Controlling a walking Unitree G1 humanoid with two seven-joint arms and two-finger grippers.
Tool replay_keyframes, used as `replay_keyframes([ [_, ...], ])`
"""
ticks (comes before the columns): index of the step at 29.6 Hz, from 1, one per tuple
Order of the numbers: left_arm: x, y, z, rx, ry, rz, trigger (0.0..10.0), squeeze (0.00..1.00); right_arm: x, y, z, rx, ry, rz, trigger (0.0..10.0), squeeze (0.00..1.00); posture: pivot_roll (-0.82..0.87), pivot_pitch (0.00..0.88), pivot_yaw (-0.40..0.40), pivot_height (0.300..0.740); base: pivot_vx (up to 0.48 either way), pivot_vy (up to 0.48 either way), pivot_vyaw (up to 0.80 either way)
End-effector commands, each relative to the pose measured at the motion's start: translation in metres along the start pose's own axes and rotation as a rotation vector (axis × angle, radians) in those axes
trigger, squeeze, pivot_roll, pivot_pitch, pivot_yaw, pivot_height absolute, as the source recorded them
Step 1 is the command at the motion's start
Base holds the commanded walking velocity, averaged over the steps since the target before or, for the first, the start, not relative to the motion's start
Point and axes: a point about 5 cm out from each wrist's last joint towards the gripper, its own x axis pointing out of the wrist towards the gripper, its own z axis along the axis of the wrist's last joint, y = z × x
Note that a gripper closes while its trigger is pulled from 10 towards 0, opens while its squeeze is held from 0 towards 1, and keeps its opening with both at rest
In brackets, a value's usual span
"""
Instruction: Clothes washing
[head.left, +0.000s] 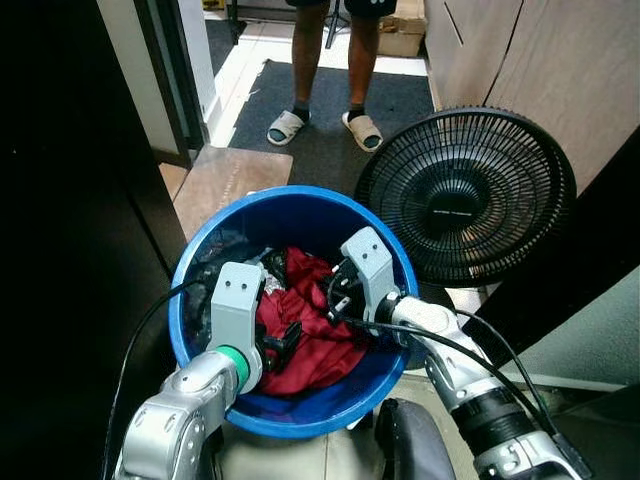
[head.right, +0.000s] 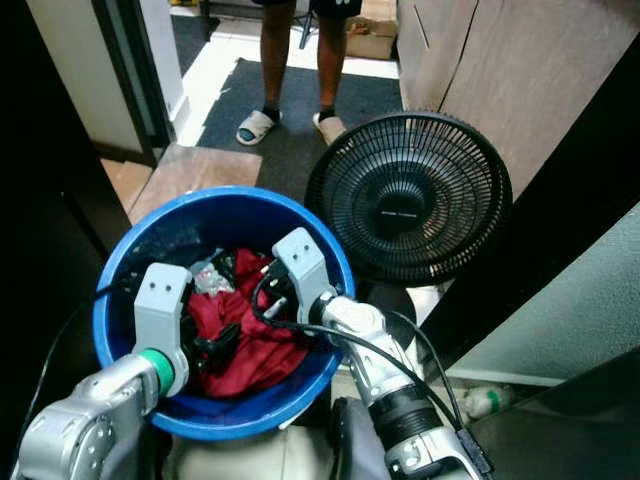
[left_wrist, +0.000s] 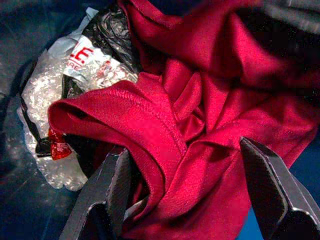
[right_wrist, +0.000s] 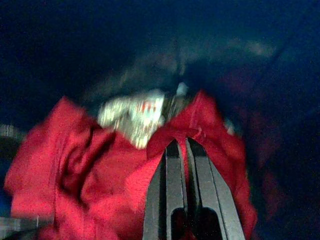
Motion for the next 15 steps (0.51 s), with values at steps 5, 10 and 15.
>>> replay_keyframes([
  [5,-0.001,0.016,-0.005,-0.042,0.009,0.065,10.0,0.00,-0.031,-0.044,0.065,-0.031,-0.398,-0.366,10.0,0.00,0.12,0.137,0.008,0.517,0.000,0.000,0.00],
  [10,0.002,0.012,0.015,-0.068,-0.089,0.040,10.0,0.00,-0.040,-0.046,0.084,-0.064,-0.499,-0.447,10.0,0.00,0.12,0.130,0.011,0.517,0.000,0.000,0.00],
  [15,0.005,0.008,0.041,-0.096,-0.188,0.018,10.0,0.00,-0.044,-0.045,0.099,-0.109,-0.558,-0.489,10.0,0.00,0.12,0.121,0.017,0.517,0.000,0.000,0.00],
])
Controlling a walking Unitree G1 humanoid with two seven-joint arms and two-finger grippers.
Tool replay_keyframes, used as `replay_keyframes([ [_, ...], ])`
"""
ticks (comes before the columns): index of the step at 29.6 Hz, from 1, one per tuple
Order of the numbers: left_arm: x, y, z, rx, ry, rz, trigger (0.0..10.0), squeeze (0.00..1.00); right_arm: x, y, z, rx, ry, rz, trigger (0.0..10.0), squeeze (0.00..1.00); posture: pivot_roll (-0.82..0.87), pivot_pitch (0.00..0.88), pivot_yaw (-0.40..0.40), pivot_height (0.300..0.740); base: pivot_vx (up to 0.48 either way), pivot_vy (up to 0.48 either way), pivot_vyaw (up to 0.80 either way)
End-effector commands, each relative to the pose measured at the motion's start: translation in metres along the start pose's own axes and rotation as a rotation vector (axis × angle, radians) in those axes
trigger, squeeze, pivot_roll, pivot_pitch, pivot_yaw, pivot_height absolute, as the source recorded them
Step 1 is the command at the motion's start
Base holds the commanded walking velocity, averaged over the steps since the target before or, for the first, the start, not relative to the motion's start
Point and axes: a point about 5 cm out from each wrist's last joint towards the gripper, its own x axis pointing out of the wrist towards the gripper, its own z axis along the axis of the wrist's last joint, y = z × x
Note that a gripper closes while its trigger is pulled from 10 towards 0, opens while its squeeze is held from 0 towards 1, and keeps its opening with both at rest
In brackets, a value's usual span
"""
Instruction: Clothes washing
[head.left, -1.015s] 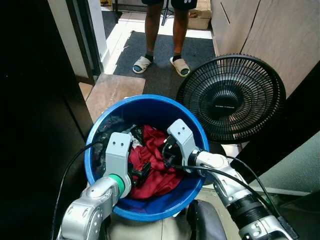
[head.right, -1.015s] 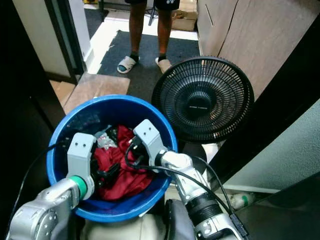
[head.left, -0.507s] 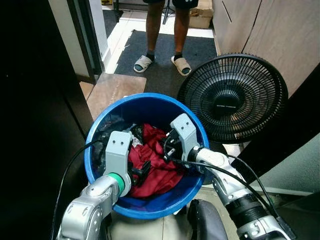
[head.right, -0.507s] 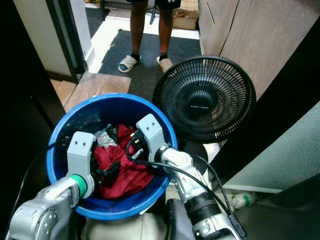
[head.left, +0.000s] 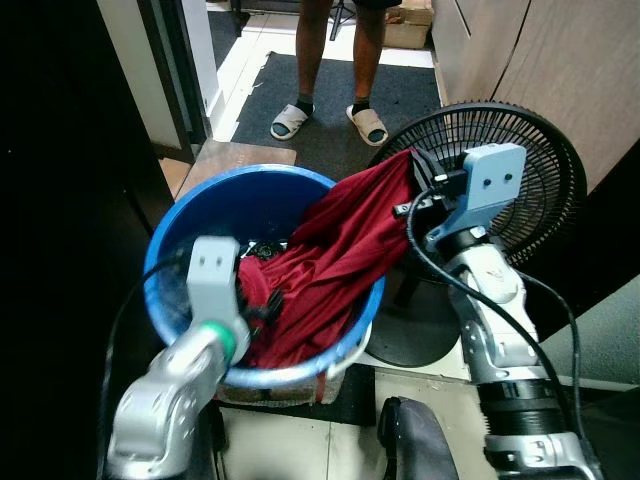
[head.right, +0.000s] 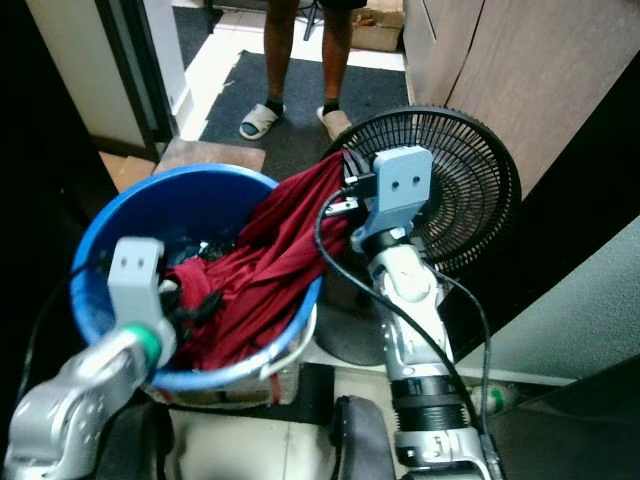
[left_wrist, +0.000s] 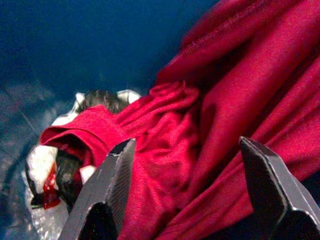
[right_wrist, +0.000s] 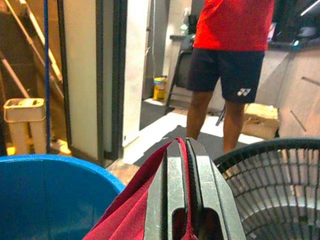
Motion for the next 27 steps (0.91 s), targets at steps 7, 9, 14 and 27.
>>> replay_keyframes([
  [7,0.007,0.000,0.014,-0.033,-0.038,0.014,10.0,0.00,0.008,-0.003,0.028,-0.030,-0.133,-0.056,10.0,0.00,0.12,0.110,0.022,0.517,0.000,0.000,0.00],
  [9,0.007,-0.001,0.016,-0.034,-0.050,0.015,10.0,0.00,0.008,-0.003,0.031,-0.033,-0.153,-0.062,10.0,0.00,0.12,0.108,0.019,0.517,0.000,0.000,0.00],
  [14,0.004,-0.002,0.020,-0.009,-0.111,0.037,10.0,0.00,-0.001,0.005,0.013,0.046,-0.064,-0.085,10.0,0.00,0.12,0.101,0.004,0.517,0.000,0.000,0.00],
  [27,0.006,-0.003,0.026,0.034,-0.168,0.049,10.0,0.00,-0.022,0.002,-0.022,0.069,0.098,-0.186,10.0,0.00,0.12,0.087,-0.002,0.532,0.000,0.000,0.00],
])
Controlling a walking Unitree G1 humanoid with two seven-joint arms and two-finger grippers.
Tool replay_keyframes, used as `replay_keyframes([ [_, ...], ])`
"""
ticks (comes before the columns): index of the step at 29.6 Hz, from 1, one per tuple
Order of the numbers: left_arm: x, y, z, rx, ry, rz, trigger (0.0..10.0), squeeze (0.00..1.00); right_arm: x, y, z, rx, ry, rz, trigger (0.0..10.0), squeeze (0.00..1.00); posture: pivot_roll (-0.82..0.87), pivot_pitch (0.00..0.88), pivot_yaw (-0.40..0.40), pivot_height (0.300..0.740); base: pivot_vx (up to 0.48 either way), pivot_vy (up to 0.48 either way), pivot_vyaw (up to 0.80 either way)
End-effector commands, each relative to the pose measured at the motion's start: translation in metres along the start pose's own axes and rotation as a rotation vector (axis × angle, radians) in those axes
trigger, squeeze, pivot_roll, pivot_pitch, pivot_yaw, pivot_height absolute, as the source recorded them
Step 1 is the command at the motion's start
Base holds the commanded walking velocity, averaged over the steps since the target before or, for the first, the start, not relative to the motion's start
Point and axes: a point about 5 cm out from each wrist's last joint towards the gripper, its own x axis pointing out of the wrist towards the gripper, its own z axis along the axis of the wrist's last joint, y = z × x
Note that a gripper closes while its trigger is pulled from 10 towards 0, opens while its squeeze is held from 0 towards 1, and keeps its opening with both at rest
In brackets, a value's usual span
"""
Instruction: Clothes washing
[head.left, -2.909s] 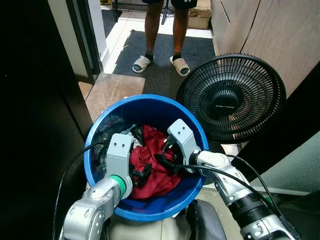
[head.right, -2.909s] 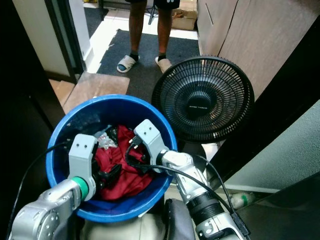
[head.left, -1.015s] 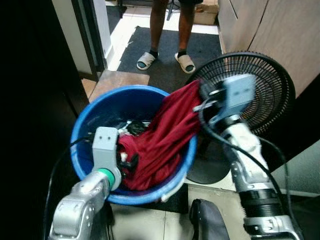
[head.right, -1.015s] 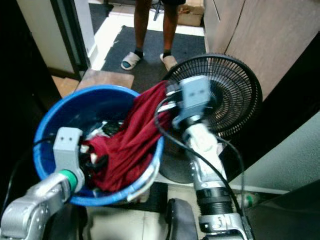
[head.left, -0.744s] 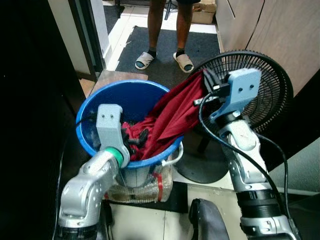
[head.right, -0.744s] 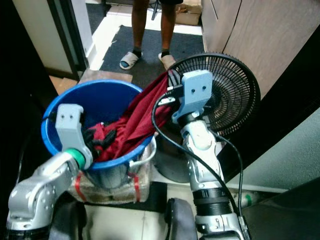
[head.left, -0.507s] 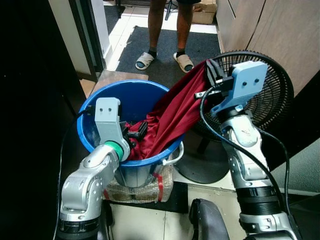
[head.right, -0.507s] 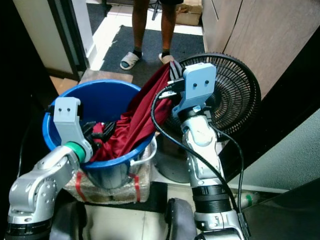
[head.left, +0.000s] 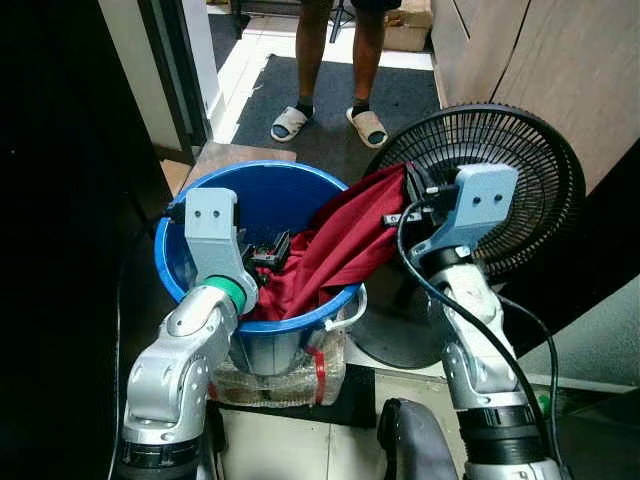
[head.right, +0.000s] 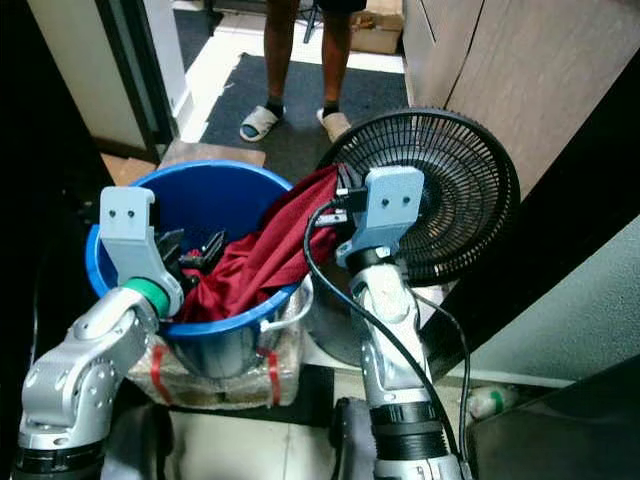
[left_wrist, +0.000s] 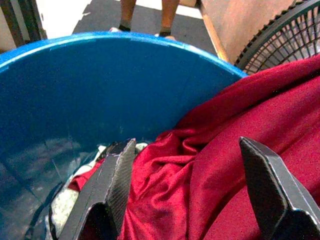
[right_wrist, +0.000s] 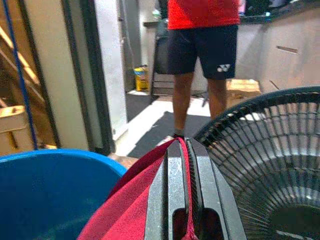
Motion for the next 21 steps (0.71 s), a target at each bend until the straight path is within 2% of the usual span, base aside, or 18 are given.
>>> replay_keyframes([
  [1,0.001,-0.001,-0.001,0.009,-0.002,0.002,10.0,0.00,-0.001,-0.009,-0.005,-0.022,0.019,-0.047,10.0,0.00,0.11,0.082,-0.001,0.537,0.000,0.000,0.00],
  [8,0.003,-0.003,0.000,0.009,-0.017,0.001,10.0,0.00,-0.002,-0.021,-0.007,-0.055,0.039,-0.103,10.0,0.00,0.10,0.077,-0.001,0.562,0.000,0.000,0.00],
  [21,0.006,-0.003,0.000,0.010,-0.022,-0.005,10.0,0.00,-0.004,-0.021,-0.010,-0.062,0.051,-0.125,10.0,0.00,0.10,0.074,0.008,0.602,0.000,0.000,0.00],
])
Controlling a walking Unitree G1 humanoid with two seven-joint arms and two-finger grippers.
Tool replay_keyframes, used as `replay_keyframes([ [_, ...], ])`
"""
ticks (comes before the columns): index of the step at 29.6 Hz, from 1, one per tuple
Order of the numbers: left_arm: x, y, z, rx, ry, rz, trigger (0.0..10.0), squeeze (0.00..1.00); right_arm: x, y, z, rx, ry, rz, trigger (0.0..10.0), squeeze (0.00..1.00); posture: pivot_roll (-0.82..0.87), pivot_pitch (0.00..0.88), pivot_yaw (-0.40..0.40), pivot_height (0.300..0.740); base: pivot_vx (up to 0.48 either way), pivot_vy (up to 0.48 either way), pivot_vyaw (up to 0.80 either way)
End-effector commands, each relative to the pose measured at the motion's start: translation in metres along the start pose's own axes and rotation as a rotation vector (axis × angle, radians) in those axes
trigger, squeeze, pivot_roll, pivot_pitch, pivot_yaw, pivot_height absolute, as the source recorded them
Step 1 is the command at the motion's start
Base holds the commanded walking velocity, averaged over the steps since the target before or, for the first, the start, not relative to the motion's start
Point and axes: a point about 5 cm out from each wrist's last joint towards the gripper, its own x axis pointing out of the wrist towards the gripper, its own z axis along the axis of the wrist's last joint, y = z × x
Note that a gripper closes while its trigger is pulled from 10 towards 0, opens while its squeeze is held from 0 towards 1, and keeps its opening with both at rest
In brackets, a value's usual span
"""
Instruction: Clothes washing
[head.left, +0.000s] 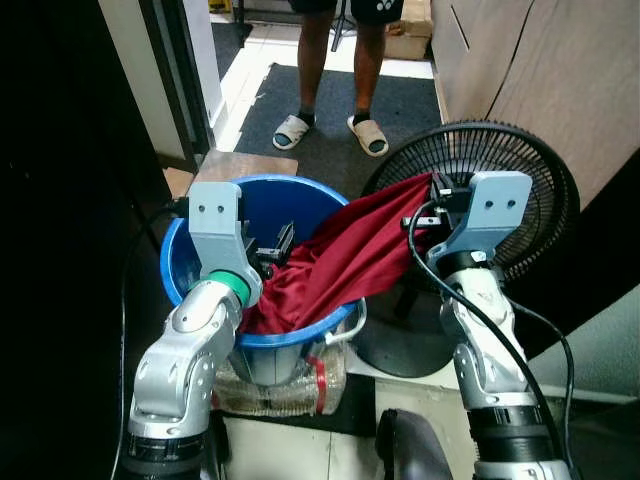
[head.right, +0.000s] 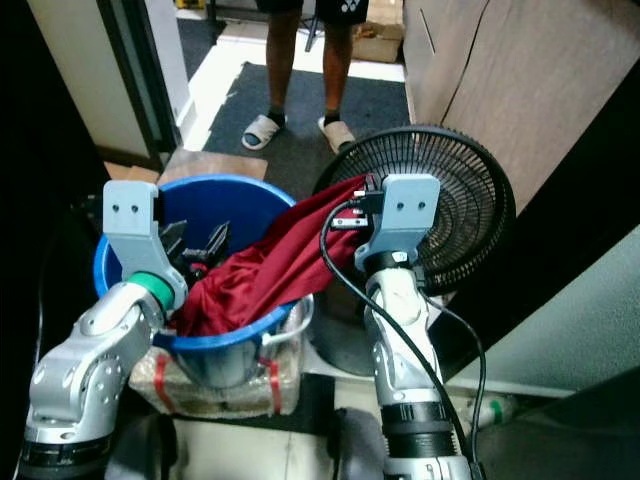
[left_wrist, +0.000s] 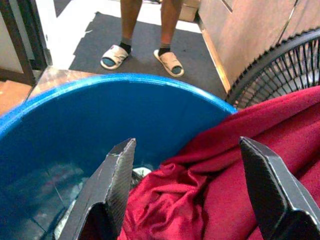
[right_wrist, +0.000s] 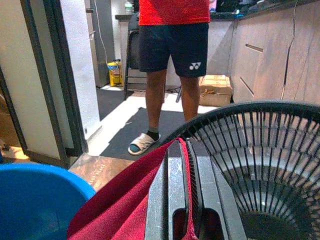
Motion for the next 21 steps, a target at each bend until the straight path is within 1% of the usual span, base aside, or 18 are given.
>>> replay_keyframes([
  [1,0.0006,0.0004,-0.0035,0.005,0.007,0.004,10.0,0.00,-0.0024,-0.0040,-0.0040,-0.013,0.016,-0.020,10.0,0.00,0.10,0.074,0.008,0.602,0.000,0.000,0.00],
  [21,0.0012,0.0004,-0.0041,-0.001,0.006,0.007,10.0,0.00,-0.0019,-0.0015,-0.0059,-0.016,0.022,-0.015,10.0,0.00,0.11,0.067,0.004,0.662,0.000,0.000,0.00],
])
